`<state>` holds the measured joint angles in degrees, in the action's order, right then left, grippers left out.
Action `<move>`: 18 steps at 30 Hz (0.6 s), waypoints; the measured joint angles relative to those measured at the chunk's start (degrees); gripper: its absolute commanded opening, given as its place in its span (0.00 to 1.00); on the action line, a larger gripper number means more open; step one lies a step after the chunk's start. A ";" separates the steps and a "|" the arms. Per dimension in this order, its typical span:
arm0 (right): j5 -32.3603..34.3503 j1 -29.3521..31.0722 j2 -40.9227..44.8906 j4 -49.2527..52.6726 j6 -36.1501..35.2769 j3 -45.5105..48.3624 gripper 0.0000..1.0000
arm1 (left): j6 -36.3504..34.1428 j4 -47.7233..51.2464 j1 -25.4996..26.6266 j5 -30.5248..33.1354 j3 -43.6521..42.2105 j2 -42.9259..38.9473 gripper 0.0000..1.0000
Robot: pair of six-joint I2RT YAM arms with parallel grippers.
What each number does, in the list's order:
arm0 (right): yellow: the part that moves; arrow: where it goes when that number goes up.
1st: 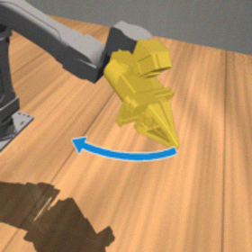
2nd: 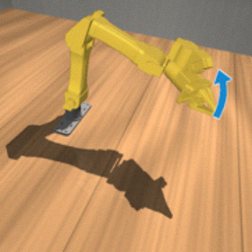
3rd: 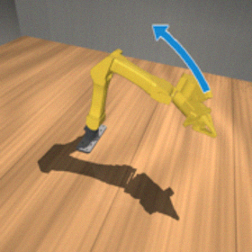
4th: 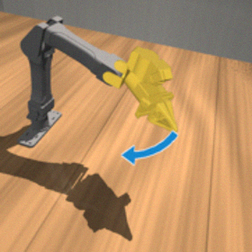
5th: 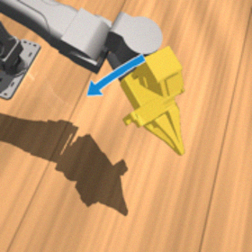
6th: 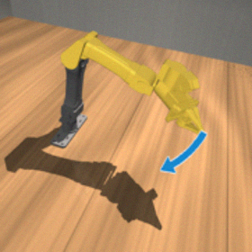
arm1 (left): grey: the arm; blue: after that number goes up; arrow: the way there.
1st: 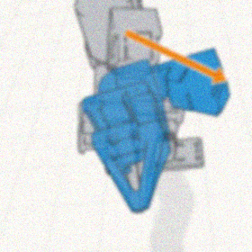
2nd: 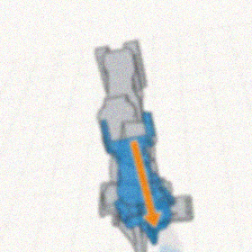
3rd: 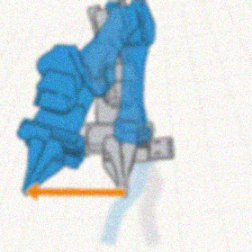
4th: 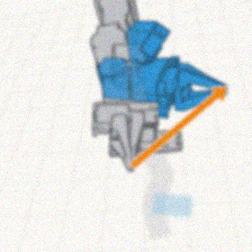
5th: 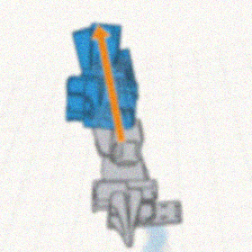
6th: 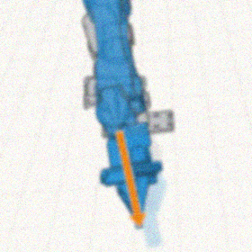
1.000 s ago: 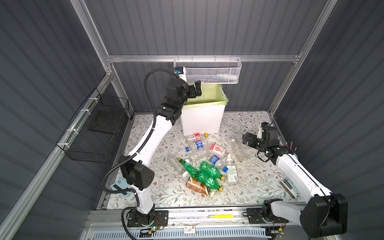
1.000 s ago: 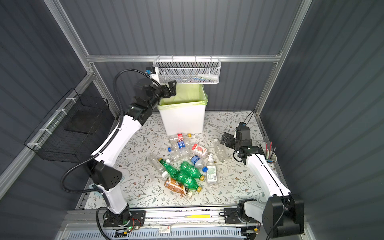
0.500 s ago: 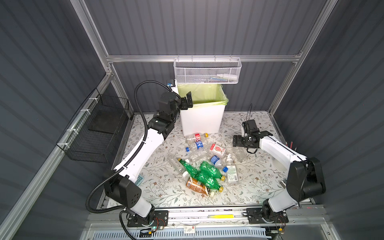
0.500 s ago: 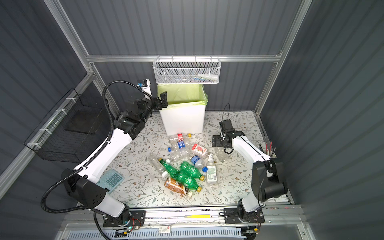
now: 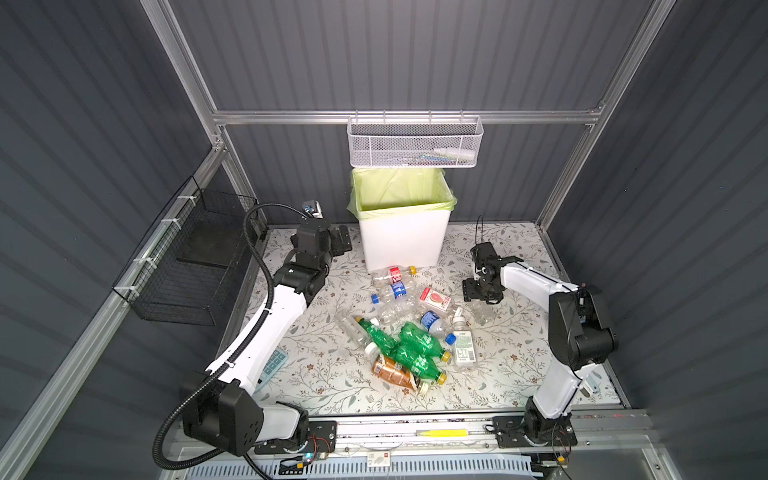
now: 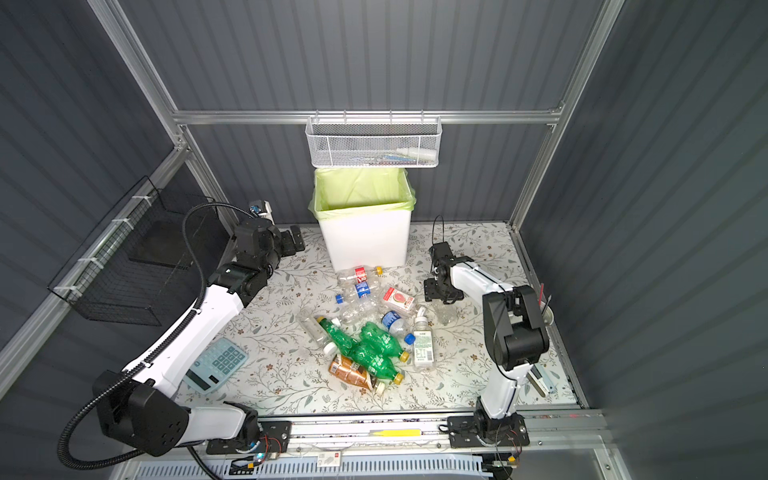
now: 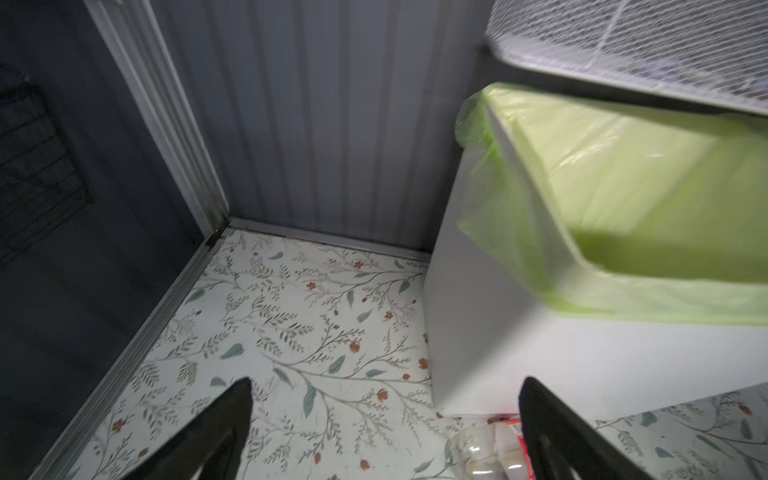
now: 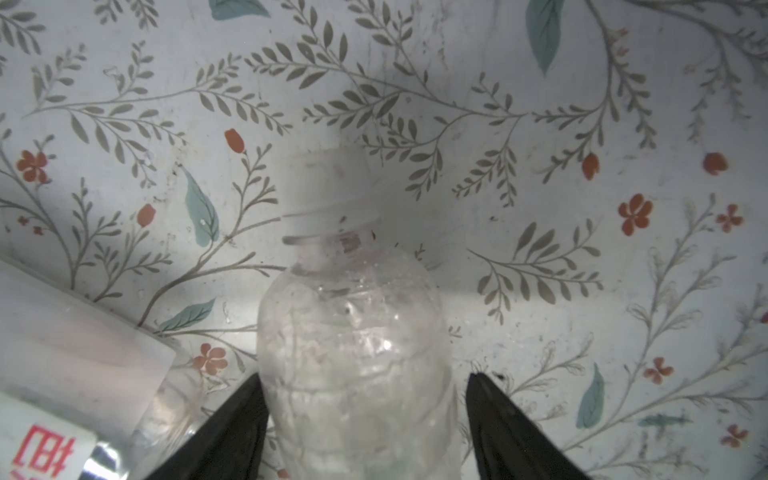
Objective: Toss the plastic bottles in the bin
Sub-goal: 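Close the right gripper on the clear bottle while the left gripper returns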
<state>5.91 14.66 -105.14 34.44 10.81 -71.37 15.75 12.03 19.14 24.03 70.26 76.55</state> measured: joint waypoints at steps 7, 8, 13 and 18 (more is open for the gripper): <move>-0.09 -0.09 -2.01 0.31 -1.14 -1.07 0.68 | 1.95 2.69 -1.46 0.02 -4.42 -1.97 1.00; -0.13 -0.15 -2.12 0.26 -1.27 -1.20 0.66 | 2.16 2.95 -1.53 0.02 -4.66 -2.01 1.00; -0.68 -0.63 -1.84 -0.15 -1.86 -1.42 0.57 | 3.23 3.48 -1.73 0.00 -5.64 -2.12 1.00; -2.95 -1.60 2.14 -0.48 -1.86 -1.75 0.53 | 4.68 3.50 -1.99 0.00 -6.91 -2.21 1.00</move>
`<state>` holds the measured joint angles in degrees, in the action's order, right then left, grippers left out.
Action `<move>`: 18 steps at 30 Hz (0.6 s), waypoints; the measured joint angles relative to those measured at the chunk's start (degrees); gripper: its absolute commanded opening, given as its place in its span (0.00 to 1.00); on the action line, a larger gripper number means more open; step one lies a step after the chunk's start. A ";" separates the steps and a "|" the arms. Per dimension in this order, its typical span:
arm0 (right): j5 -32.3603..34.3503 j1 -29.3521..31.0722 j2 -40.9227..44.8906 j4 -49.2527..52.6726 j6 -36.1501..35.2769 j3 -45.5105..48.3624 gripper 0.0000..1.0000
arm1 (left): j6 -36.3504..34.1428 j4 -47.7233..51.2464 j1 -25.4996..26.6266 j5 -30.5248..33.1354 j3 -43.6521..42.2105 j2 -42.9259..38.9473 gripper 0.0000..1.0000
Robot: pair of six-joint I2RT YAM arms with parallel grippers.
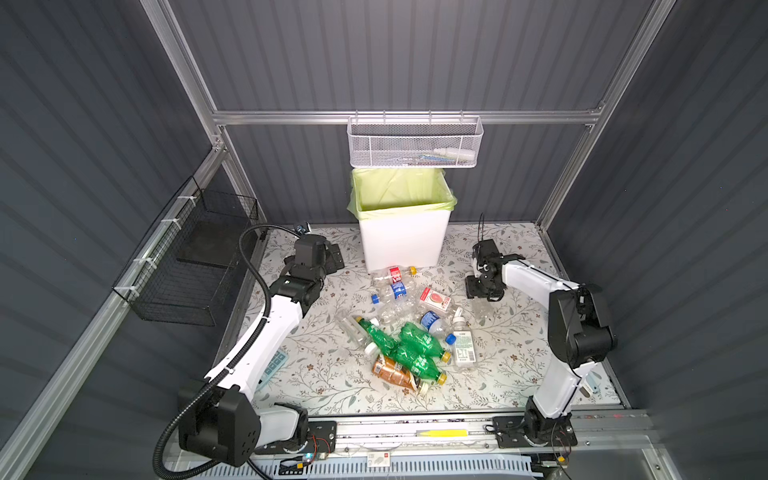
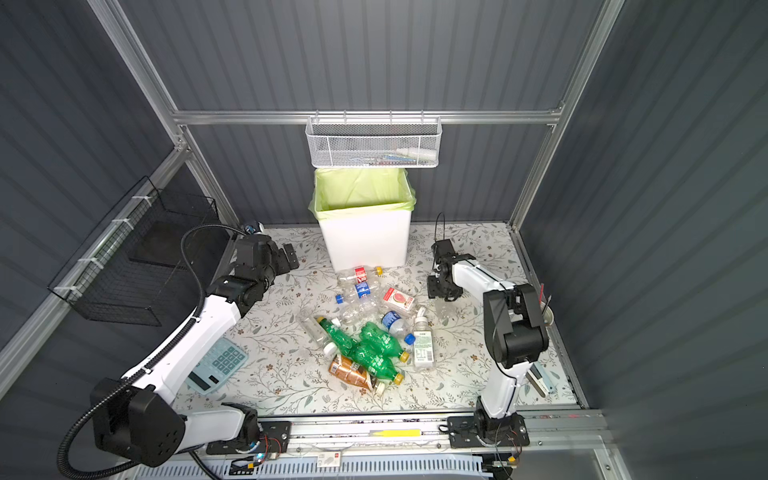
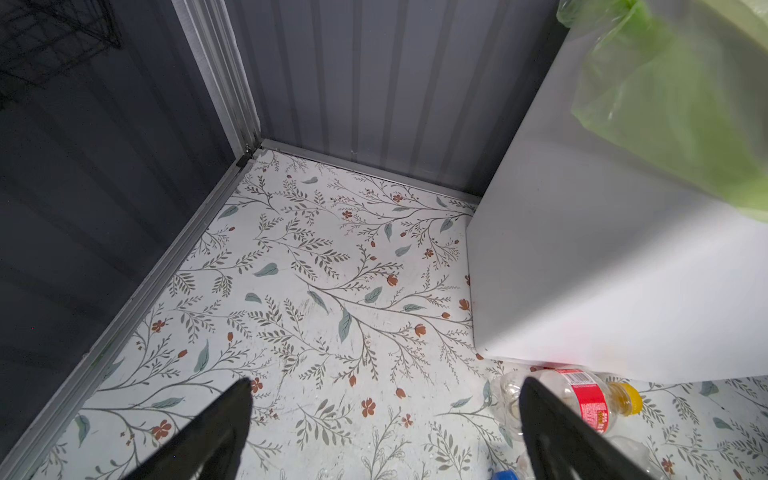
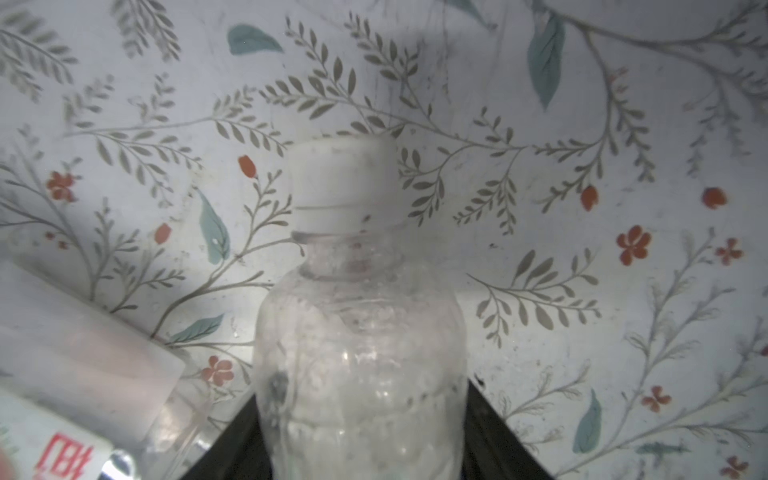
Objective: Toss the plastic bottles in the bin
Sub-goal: 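Close the right gripper on the clear bottle while the left gripper returns, then lift the clear bottle with the right gripper and swing it over the bin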
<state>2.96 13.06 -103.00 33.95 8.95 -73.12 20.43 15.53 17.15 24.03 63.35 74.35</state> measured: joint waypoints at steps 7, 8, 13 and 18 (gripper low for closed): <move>-1.51 -1.81 15.41 -4.70 0.11 -16.61 0.59 | 1.73 0.17 -1.07 -0.20 -1.73 0.00 1.00; -1.55 -2.19 17.77 -6.75 0.46 -18.82 0.59 | 1.92 0.15 -1.40 -0.39 -2.14 0.00 1.00; -1.57 -4.09 25.31 -18.25 4.83 -27.58 0.59 | 3.02 0.39 -3.06 -2.34 -4.74 0.61 1.00; -5.64 -3.87 20.02 -27.71 14.67 -35.23 0.59 | 4.57 0.44 -3.37 -4.76 -6.34 1.22 1.00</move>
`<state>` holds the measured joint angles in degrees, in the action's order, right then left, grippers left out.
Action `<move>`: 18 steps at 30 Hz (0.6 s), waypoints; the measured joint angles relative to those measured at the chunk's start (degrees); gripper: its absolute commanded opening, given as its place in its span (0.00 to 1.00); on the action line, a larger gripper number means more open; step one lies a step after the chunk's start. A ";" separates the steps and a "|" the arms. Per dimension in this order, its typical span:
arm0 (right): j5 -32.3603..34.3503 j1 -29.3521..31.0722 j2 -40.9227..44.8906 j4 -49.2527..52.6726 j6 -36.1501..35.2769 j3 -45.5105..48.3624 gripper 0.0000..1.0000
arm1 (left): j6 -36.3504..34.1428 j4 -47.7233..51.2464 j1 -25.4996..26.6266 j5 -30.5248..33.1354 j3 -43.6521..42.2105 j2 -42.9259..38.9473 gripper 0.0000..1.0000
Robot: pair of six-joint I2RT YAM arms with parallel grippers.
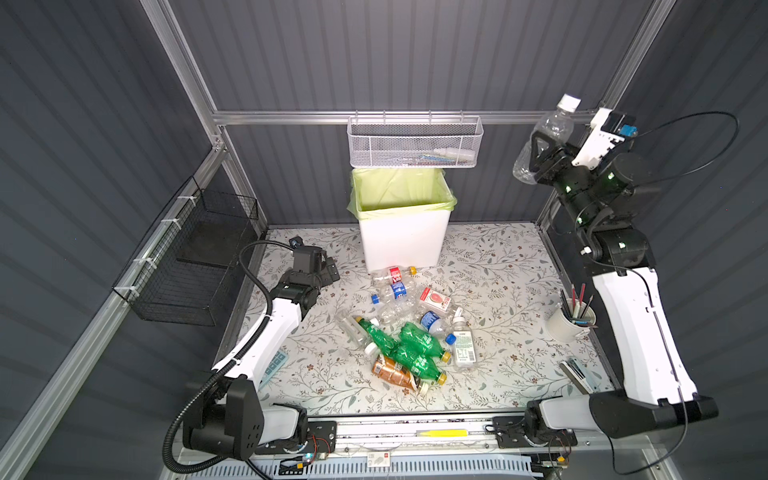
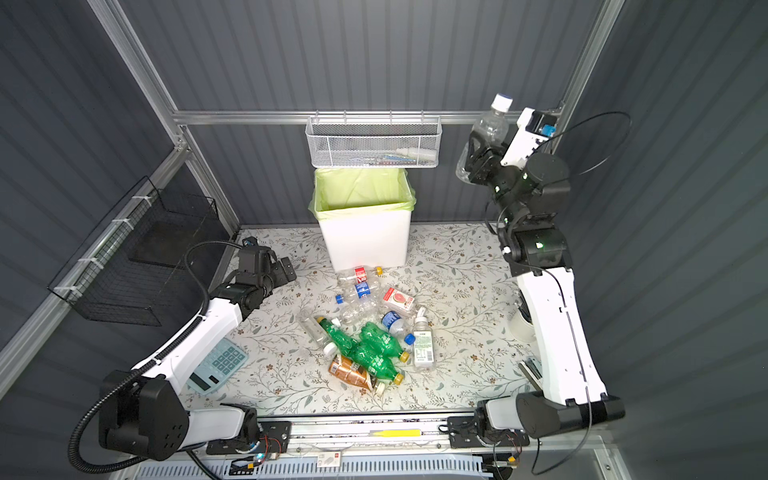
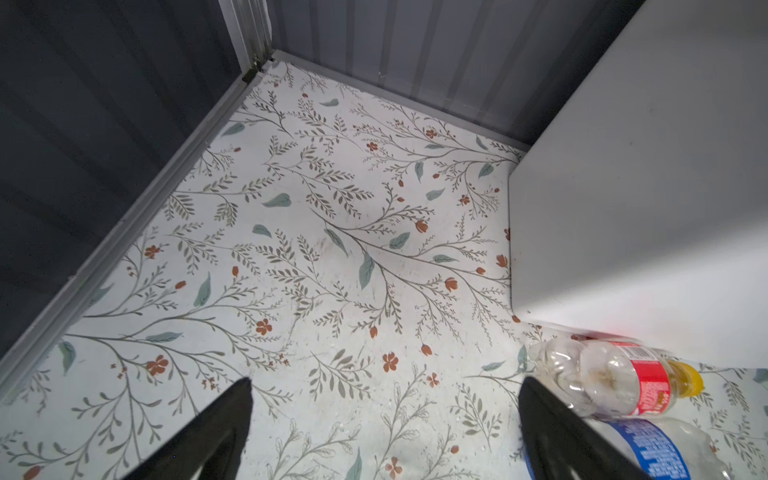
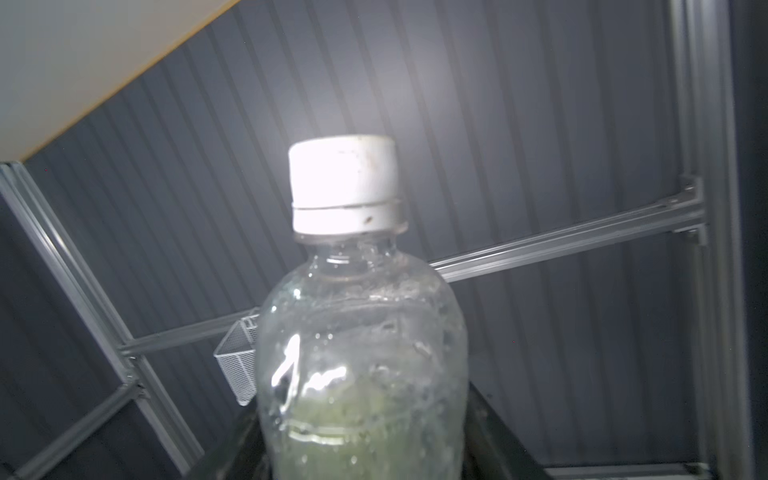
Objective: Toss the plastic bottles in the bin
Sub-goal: 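Lift the clear bottle with the right gripper and swing it over the bin, then open the right gripper to drop the clear bottle into the bin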
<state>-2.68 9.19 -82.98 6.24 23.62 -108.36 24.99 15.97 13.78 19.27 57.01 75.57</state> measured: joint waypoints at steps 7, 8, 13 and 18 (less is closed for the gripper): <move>-7.89 9.29 -28.65 6.84 4.24 -24.09 0.91 | 1.66 -0.04 0.00 -2.03 -1.44 -0.02 1.00; -8.44 10.69 -33.35 10.56 3.28 -29.24 0.97 | 1.75 0.00 0.00 -2.23 -1.44 -0.02 1.00; -6.91 14.25 -41.16 23.19 -0.46 -37.88 0.99 | 1.81 0.79 0.00 -2.40 -1.44 -0.13 1.00; -2.08 13.11 -23.63 19.45 -2.93 -19.91 0.99 | 1.90 1.68 0.00 -2.45 -1.44 -1.01 1.00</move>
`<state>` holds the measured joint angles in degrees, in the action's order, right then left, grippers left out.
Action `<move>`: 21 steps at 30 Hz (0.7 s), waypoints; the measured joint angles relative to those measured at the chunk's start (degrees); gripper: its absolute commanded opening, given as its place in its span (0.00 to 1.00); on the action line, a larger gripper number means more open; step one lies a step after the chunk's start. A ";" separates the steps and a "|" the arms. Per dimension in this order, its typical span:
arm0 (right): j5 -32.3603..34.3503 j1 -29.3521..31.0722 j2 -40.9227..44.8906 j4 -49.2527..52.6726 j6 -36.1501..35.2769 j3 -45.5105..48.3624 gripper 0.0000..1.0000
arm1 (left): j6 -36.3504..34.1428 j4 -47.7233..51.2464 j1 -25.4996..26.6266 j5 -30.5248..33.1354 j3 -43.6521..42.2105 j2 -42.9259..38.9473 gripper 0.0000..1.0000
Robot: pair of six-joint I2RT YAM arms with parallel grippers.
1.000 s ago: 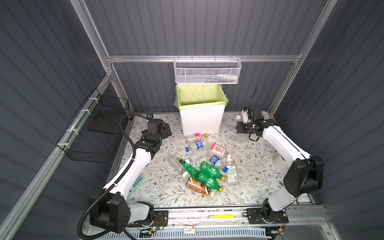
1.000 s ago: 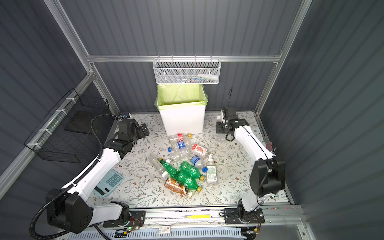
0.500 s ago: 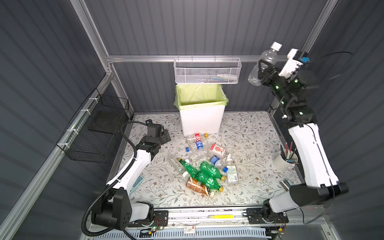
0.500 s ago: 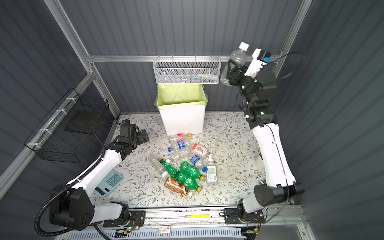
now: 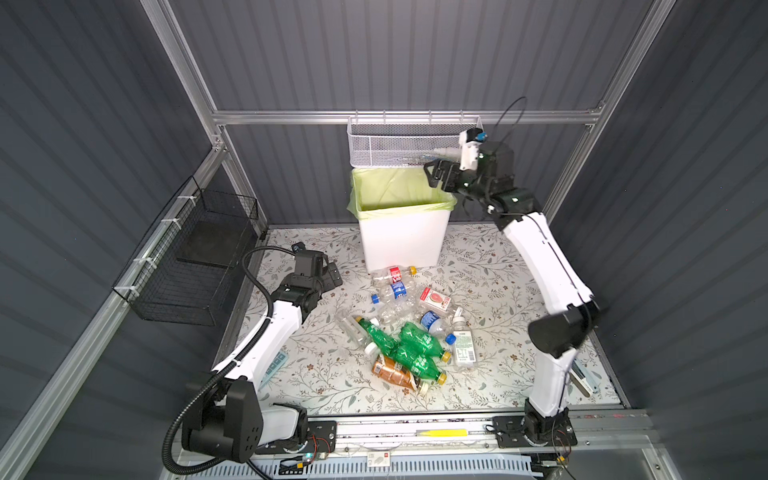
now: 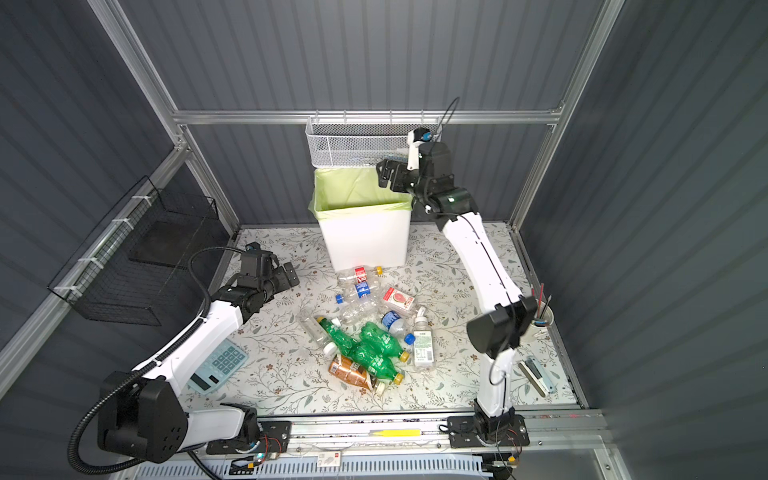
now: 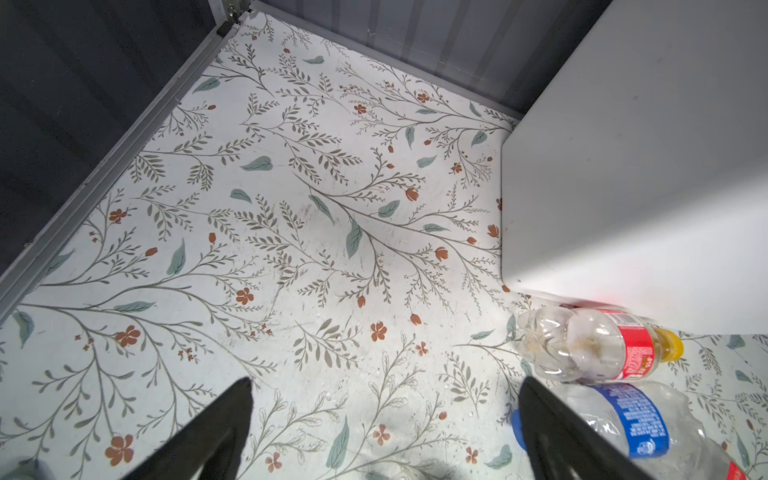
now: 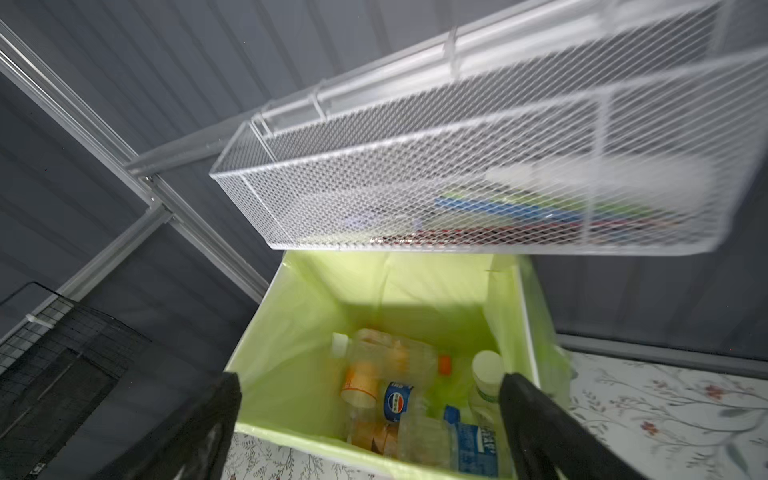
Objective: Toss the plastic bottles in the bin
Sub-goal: 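Open the right gripper to drop the clear bottle into the bin, then lower the left gripper onto the tall clear bottle while the right gripper returns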
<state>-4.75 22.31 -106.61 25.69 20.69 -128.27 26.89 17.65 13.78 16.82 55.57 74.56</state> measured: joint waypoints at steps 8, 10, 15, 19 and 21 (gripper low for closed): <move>2.97 -2.56 20.72 -10.43 -1.84 19.67 0.99 | 5.44 3.63 0.00 -2.91 -0.13 -3.32 1.00; 3.34 -3.72 22.73 -11.69 -1.86 26.51 0.99 | 7.43 4.70 0.00 -4.70 -0.59 -3.69 1.00; 4.61 -7.15 25.11 -11.82 -1.18 45.24 0.99 | 12.22 8.55 1.55 -8.20 -2.36 -3.69 1.00; 6.56 -10.03 29.29 -10.40 0.66 58.51 0.99 | 16.52 10.91 6.58 -8.55 -4.09 -3.69 1.00; 7.28 -11.32 32.26 -10.27 1.97 63.28 0.99 | 18.86 12.00 8.98 -8.70 -4.76 -3.69 1.00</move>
<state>2.52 10.98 -74.35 15.42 22.65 -64.99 45.76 29.65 22.76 8.12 50.81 70.87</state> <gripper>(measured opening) 0.991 0.997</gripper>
